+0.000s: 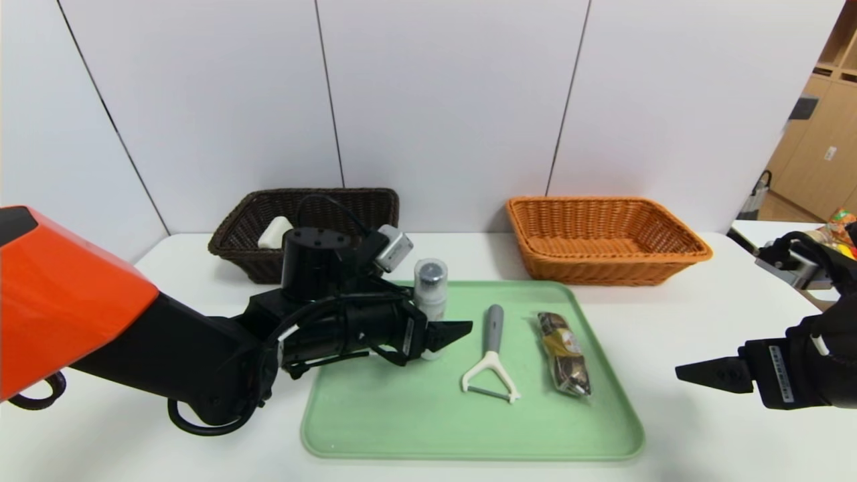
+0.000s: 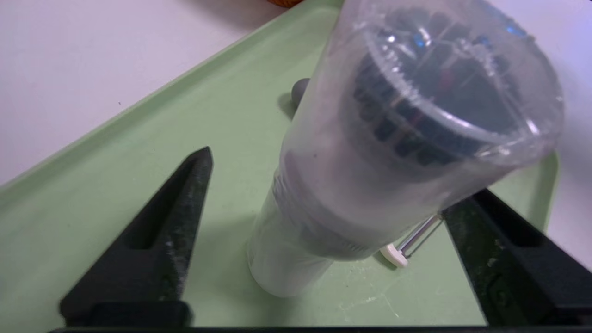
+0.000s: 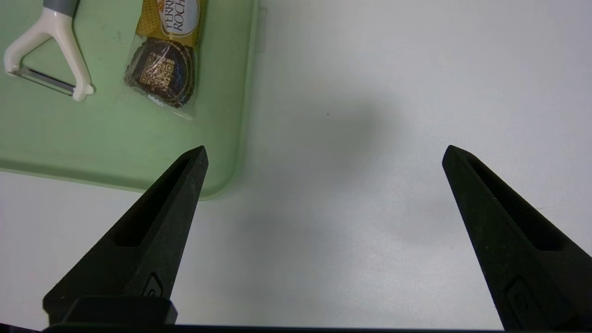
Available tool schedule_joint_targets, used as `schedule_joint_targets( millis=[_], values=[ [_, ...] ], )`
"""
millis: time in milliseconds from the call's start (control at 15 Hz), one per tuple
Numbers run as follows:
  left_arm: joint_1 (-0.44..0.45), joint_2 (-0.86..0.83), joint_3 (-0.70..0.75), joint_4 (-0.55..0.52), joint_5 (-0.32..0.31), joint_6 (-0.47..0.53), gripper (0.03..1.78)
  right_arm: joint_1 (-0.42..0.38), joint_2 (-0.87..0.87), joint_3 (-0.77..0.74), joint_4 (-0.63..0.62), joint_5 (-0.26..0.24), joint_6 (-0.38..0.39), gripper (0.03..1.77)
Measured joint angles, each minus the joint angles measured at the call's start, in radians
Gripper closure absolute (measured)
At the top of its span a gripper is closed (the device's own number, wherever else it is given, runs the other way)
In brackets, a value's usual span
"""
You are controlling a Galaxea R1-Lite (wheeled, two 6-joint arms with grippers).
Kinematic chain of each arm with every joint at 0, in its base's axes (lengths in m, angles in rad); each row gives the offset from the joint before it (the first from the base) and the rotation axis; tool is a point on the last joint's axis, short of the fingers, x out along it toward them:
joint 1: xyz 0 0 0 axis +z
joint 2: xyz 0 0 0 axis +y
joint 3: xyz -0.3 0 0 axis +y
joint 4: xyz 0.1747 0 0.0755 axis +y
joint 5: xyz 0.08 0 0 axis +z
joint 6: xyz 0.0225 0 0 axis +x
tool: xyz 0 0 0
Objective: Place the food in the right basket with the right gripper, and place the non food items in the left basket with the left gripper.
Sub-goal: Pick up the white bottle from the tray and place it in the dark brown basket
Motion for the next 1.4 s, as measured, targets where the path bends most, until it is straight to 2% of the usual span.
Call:
schedule_joint_targets(
  millis=[200,333,400,733,1000,1267,1400],
  values=[
    [0.0,0.008,-0.003,-0.001,0.001,-0.001,0.76,0.0,0.0,-0.001,-0.001,0.0,0.0,0.04],
    [0.0,0.011,-0.004,-0.002,0.001,0.0,0.97,0.0,0.0,-0.001,-0.001,0.0,0.0,0.04],
    [0.0,0.011,-0.004,-0.005,0.004,0.0,1.15,0.001,0.0,-0.001,-0.002,0.0,0.0,0.04],
    [0.0,-0.021,0.007,0.001,0.014,-0.001,1.18,0.002,0.0,-0.001,-0.001,0.0,0.001,0.04],
    [0.002,-0.111,-0.002,0.039,0.057,0.001,1.18,0.002,0.0,0.0,-0.001,0.0,0.002,0.04],
    [0.046,-0.217,-0.114,0.238,0.082,0.003,1.18,0.0,0.0,0.004,-0.003,-0.001,0.002,0.04],
    [0.101,-0.243,-0.206,0.336,0.084,0.004,1.18,-0.002,0.0,0.005,-0.004,0.0,0.002,0.04]
  ],
)
